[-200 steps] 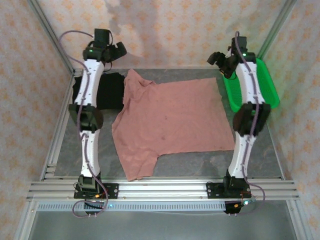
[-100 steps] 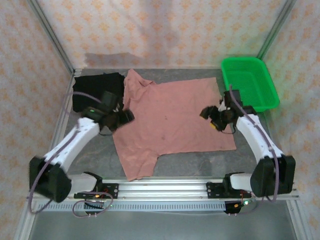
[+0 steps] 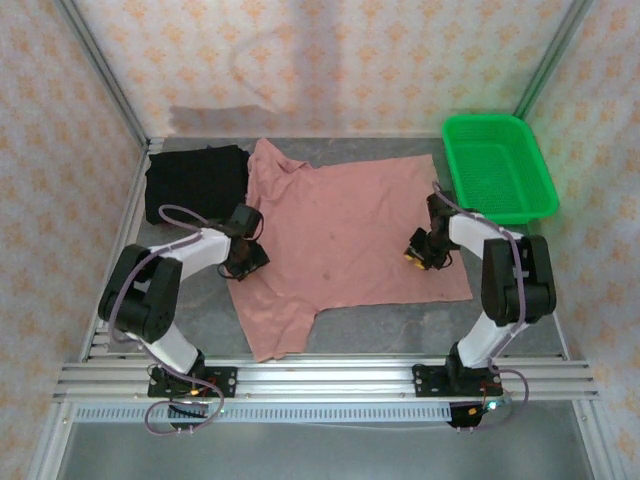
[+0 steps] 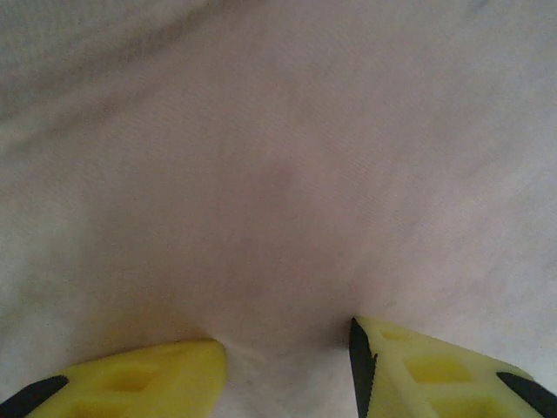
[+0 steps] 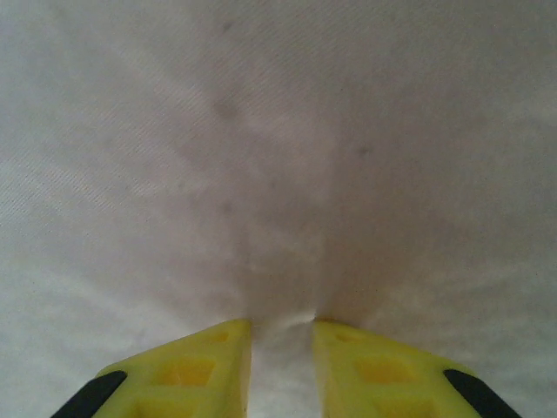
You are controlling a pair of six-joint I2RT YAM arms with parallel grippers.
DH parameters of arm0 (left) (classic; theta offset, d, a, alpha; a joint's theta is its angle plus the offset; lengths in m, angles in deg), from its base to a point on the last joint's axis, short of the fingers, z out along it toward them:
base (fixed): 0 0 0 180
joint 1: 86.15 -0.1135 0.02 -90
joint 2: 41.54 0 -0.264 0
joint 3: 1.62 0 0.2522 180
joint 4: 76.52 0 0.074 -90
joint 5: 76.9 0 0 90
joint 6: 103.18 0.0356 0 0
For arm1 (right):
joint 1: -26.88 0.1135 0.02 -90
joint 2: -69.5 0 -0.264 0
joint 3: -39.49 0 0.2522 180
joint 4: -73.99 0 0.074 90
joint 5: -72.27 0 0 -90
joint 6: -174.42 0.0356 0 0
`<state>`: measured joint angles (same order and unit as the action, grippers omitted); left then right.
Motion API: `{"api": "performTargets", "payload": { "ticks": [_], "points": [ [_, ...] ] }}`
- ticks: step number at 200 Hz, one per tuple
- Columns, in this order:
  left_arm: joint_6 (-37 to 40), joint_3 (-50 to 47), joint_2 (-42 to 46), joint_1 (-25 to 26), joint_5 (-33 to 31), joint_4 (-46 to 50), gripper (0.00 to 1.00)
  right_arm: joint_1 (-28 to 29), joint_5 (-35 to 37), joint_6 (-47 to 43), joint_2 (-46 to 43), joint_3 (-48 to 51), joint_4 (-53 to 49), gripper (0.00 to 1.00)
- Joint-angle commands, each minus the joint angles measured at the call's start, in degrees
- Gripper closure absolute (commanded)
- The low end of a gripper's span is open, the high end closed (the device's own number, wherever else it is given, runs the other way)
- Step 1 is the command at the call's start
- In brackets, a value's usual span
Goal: Fold and stack the t-shirts
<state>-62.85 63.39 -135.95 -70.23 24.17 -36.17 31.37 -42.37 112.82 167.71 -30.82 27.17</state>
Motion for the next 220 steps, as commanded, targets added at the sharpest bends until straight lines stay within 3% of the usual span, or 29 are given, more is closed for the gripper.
{"api": "performTargets", "payload": {
  "ticks": [1, 55, 80, 97, 118, 137, 157, 185, 220],
  "points": [
    [-0.6, 1.81, -4.95, -1.56, -3.17, -3.79, 0.54, -0.51, 4.94, 1.18, 3.3, -3.1, 3.58, 0.75],
    [3.94, 13.0, -14.66, -6.21, -2.49, -3.92, 0.56, -1.75, 6.05, 2.32, 13.38, -13.59, 4.32, 0.75],
    [7.45, 18.73, -16.78, -6.96, -1.91, -1.98, 0.52, -2.27, 5.0, 2.12, 14.97, -18.61, 1.85, 0.74],
    [9.67, 21.16, -14.31, -7.16, -0.57, 0.04, 0.43, -2.36, 4.38, 0.67, 11.73, -19.04, -0.47, 0.65],
    [9.79, 22.62, -6.33, -6.74, 1.58, 5.87, 0.17, -2.86, 4.45, -2.05, 4.52, -18.7, -5.9, 0.45],
    [7.48, 20.85, 2.94, -4.93, 2.55, 13.02, 0.09, -4.14, 2.35, -3.37, -3.1, -16.73, -10.23, 0.32],
    [2.44, 13.81, 13.88, -2.66, 3.92, 17.26, 0.09, -5.98, -0.03, -4.32, -10.33, -14.22, -15.06, 0.26],
    [-5.12, 0.97, 25.52, 2.29, 4.75, 19.12, 0.13, -9.07, -4.03, -4.24, -17.34, -8.92, -19.11, 0.25],
    [-12.65, -10.82, 31.42, 8.64, 6.09, 16.74, 0.29, -11.25, -5.03, -4.72, -21.21, -3.46, -18.8, 0.24]
  ]
}}
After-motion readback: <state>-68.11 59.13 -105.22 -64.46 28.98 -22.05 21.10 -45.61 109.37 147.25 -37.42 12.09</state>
